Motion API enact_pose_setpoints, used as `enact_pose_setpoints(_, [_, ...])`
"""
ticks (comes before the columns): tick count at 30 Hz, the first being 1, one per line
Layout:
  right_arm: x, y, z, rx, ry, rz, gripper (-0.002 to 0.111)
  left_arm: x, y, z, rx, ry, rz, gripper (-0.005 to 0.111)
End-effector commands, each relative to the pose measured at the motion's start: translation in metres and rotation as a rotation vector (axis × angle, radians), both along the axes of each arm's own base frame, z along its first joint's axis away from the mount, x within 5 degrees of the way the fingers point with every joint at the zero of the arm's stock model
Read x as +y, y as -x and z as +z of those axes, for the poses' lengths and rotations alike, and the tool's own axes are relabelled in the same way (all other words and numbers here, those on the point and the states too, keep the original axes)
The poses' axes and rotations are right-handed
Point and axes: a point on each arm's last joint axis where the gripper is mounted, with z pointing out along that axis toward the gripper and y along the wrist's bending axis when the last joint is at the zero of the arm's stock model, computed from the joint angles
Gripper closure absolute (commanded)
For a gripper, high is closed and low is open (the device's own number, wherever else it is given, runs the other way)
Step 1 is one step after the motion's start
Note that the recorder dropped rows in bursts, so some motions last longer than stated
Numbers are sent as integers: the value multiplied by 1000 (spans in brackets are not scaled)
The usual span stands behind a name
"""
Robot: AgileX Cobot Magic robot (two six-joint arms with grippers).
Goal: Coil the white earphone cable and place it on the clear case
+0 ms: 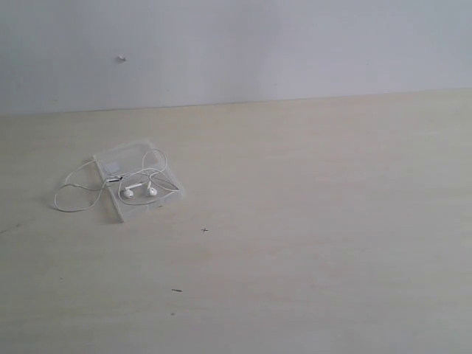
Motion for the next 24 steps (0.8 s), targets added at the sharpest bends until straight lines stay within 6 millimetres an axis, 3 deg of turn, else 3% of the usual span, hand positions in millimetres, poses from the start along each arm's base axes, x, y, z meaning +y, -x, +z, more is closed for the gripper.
enact_pose_setpoints(1, [-4,0,-2,26,-83,-28,107,0,0,2,-16,-2,3,107])
enact_pose_setpoints(6, [-8,-3,-21,238,-117,-91,107,0,0,2,-16,-2,3,107])
enact_pose_setpoints(14, [-10,-3,-35,390,-112,-120,107,0,0,2,-16,-2,3,107])
enact_pose_setpoints(24, [-9,-3,-36,402,-152,-110,107,0,0,2,-16,-2,3,107])
